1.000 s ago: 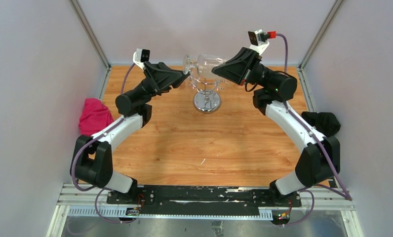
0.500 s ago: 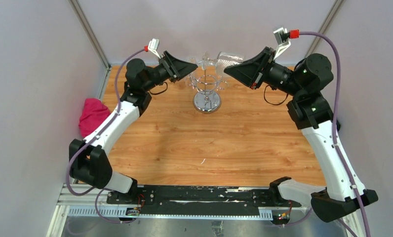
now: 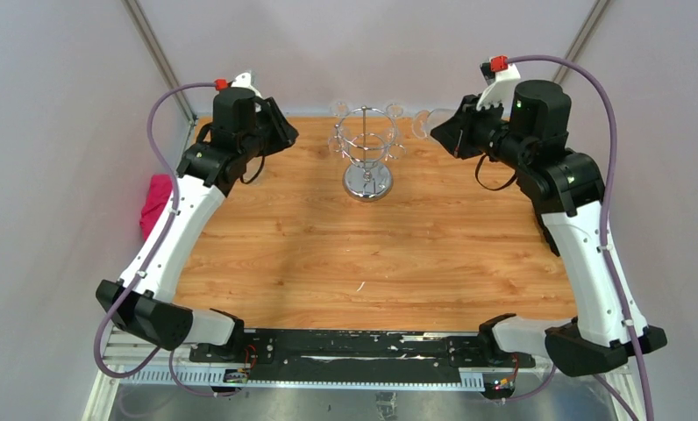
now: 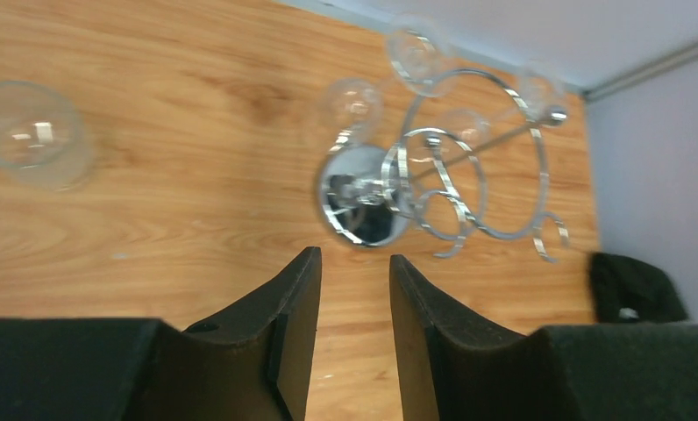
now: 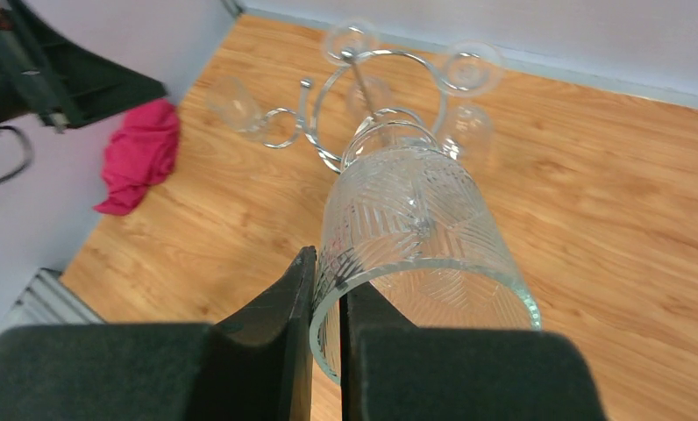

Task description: Take the wine glass off the wine glass rack

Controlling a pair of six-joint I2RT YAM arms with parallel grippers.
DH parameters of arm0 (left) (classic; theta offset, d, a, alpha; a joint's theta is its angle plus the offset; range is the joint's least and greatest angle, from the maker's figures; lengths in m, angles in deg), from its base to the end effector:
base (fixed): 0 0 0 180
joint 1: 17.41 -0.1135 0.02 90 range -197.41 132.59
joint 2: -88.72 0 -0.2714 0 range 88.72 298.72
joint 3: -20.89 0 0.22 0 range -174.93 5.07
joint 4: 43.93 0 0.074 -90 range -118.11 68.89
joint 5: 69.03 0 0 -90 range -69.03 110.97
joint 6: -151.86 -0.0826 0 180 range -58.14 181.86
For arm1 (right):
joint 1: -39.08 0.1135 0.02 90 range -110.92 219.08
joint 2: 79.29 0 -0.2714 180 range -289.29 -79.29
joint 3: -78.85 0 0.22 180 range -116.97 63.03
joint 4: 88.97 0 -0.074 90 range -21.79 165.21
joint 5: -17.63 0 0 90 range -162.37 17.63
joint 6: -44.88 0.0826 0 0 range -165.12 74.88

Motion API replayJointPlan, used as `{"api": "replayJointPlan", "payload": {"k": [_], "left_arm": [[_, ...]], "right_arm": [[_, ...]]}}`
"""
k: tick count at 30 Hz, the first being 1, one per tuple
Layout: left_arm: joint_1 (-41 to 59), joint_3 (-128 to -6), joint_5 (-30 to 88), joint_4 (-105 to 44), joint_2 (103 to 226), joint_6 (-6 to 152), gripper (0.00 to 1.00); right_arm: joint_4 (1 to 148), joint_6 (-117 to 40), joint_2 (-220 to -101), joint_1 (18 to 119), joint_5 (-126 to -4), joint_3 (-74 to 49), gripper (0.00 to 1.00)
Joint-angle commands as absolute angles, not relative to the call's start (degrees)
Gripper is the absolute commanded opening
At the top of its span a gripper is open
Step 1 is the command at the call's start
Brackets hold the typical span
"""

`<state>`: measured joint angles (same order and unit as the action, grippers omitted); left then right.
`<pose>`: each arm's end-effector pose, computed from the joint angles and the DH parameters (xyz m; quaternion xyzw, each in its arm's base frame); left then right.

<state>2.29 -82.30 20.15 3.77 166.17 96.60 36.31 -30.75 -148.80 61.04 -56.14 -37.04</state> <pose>0.2870 -0.1015 0.4154 -0.1124 0.8212 -0.2506 0.5002 0.2032 0.1068 0.5048 -0.1417 0.7413 0.3033 0.5817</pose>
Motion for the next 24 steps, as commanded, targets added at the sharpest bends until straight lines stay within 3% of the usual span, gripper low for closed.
{"api": "replayJointPlan", "payload": {"k": [1, 10, 24], "left_arm": [[3.3, -87.7, 4.4, 14.3, 166.3, 89.9, 0.4], [4.5, -87.3, 1.6, 15.3, 164.3, 86.9, 0.55], [5.3, -84.5, 4.0, 15.2, 163.1, 84.8, 0.62]], "right_arm": [[28.5, -36.0, -151.7, 59.6, -67.0, -44.2, 0.0], [18.4, -38.3, -161.0, 48.9, -69.6, -50.5, 0.0], [7.3, -44.1, -181.1, 44.2, -76.4, -60.3, 0.0]]}}
